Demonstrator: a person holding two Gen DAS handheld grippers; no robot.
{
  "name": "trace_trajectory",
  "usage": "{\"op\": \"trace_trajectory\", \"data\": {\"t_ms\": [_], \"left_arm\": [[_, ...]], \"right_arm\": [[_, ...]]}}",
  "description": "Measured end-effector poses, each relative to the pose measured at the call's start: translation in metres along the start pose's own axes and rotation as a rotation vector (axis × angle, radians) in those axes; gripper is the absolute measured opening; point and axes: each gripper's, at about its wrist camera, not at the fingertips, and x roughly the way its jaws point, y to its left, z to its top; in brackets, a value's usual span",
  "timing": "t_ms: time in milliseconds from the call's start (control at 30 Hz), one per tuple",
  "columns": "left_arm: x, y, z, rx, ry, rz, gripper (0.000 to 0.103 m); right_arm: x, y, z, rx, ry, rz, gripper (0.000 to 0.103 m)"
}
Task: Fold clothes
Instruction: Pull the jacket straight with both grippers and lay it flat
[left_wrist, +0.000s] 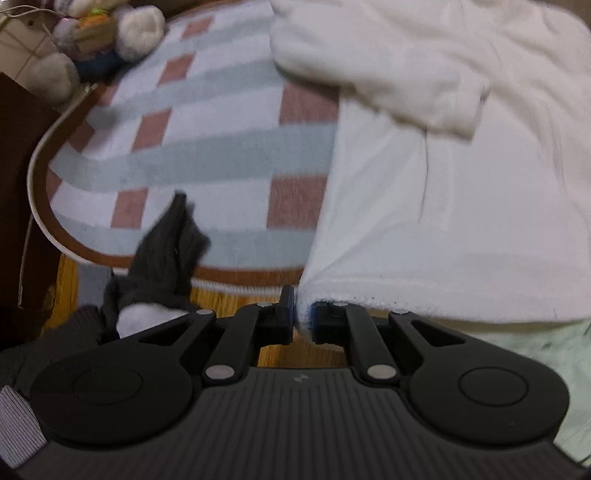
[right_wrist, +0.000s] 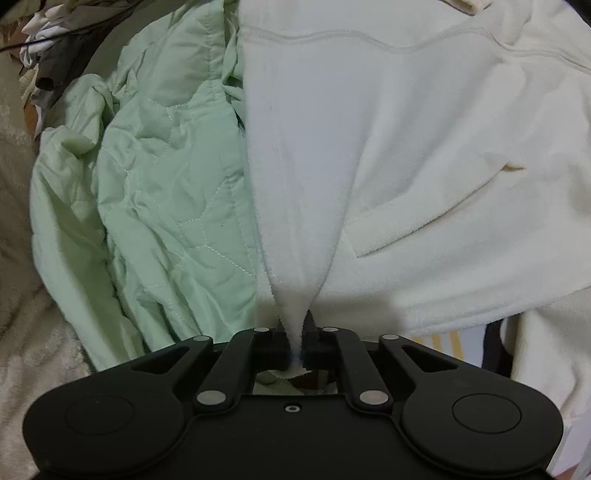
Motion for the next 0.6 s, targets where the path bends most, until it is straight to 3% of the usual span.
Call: {"op": "trace_trajectory", "data": {"t_ms": [100,233,300,400,500,600], "left_arm": [[0.001,-0.009,-0.001,0.056,0.002,0.021,0.008],[-0.053,-0.004,0.013,0.006,-0.224,0.079,0.008],[-0.068,-0.001,0.016,-0.026,-0.262,0.083,0.008],[-0.068,0.01,0.013,-0.089,-0.222,0.054,0.008],[-0.039,0.017,0.009,-0.133,-0.114,0.021,0.008],[-0.006,0.015,0.0,-0.151,0.003,-0.027,0.013]], "right_arm": [[0.006,0.004,-0.004,-0.034,-0.021,0.003,0.01],[-0.008,0.038,0.003,-0.198,-0.015,-0.077,0.008],[-0.024,0.038,0.008,-0.209,-0.033,-0.073,0.008],[-0.052,0.024,0.007,-0.184,-0.09,-0.072,0.007],[-0.069,0.016,0.003,-0.161,-0.123,-0.013,0.007],[-0.045,0.017,0.002,-0.168,-0.073,0.019,0.008]]}}
